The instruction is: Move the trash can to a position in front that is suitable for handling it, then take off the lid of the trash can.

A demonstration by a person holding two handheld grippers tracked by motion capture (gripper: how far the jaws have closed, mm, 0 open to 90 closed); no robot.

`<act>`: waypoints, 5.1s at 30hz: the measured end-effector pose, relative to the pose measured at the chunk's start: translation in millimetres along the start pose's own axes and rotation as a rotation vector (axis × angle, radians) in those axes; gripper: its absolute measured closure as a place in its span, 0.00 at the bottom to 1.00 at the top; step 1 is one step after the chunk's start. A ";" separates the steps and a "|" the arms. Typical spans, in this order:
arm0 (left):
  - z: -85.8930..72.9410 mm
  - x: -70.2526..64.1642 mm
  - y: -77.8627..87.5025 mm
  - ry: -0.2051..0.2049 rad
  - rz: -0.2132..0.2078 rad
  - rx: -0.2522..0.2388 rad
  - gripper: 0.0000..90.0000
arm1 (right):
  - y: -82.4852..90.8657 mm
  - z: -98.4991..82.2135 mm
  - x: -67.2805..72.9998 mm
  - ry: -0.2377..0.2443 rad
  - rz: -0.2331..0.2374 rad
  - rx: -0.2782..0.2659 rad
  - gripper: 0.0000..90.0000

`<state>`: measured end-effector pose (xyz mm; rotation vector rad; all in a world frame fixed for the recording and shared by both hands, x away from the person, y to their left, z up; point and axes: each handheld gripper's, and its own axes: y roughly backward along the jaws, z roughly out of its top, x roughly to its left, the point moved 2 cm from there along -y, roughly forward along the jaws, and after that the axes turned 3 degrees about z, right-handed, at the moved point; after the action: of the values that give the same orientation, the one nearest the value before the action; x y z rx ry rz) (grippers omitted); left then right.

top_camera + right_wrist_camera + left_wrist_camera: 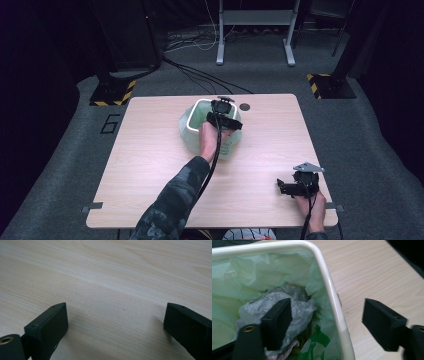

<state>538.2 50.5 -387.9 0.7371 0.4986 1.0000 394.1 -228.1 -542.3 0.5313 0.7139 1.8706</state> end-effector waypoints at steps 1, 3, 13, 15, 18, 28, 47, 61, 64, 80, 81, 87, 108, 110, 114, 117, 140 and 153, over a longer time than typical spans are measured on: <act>-1.0 2.6 4.0 -0.004 -0.009 -0.015 0.19 | 0.0 0.0 0.0 -0.001 -0.001 0.000 0.05; -2.8 7.0 9.8 -0.003 -0.029 -0.035 0.16 | 0.0 0.0 -0.1 -0.001 -0.002 0.000 0.05; -27.2 36.7 47.2 -0.024 -0.088 -0.109 0.01 | 0.1 -0.1 0.0 -0.003 -0.004 0.000 0.05; -34.8 43.2 53.6 -0.024 -0.098 -0.131 0.00 | 0.0 0.0 0.1 -0.003 -0.003 0.001 0.05; -47.8 54.3 63.7 -0.014 -0.105 -0.165 0.00 | -0.1 0.1 0.1 0.000 -0.001 0.002 0.04; -97.4 109.5 85.1 0.004 -0.120 -0.299 0.00 | -3.2 2.6 1.3 0.003 -0.004 0.025 0.00; -118.5 140.6 93.5 0.052 -0.201 -0.325 0.00 | 18.5 50.8 15.8 -0.017 0.090 -0.028 0.03; -116.7 146.1 96.0 0.080 -0.186 -0.327 0.00 | 27.0 85.6 33.5 0.019 0.135 -0.064 0.04; -114.7 146.7 97.0 0.083 -0.175 -0.322 0.00 | 28.4 92.7 34.8 0.023 0.143 -0.067 0.04; -92.7 149.7 86.7 0.096 -0.176 -0.262 0.00 | 29.3 171.3 55.4 0.045 0.198 -0.087 0.08; -89.8 150.9 84.0 0.101 -0.164 -0.254 0.00 | 27.3 176.4 57.2 0.049 0.200 -0.081 0.09; -69.7 157.8 65.6 0.113 -0.110 -0.217 0.12 | 13.3 206.7 69.6 0.014 0.236 -0.078 0.16; -34.4 151.4 1.0 0.071 -0.086 -0.100 0.61 | -65.0 244.5 101.1 -0.081 0.211 0.038 0.50; -36.3 149.8 -1.2 0.114 -0.103 -0.098 0.70 | -69.4 246.9 102.7 -0.097 0.204 0.056 0.52; -38.6 142.0 1.5 0.143 -0.041 -0.091 0.76 | -75.7 253.5 102.1 -0.095 0.163 0.060 0.58; -41.2 138.6 3.2 0.168 -0.017 -0.092 0.76 | -77.8 256.9 103.9 -0.081 0.137 0.055 0.63; -39.5 130.1 4.5 0.182 0.019 -0.094 0.77 | -78.9 269.0 112.6 -0.033 0.031 0.081 0.69; -26.7 122.9 29.8 0.141 0.021 -0.150 0.74 | -62.1 278.6 110.6 -0.053 0.047 0.041 0.71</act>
<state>560.1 177.9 -388.7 0.5417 0.5323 1.1012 572.6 -41.5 -377.9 0.6271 0.7114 1.8818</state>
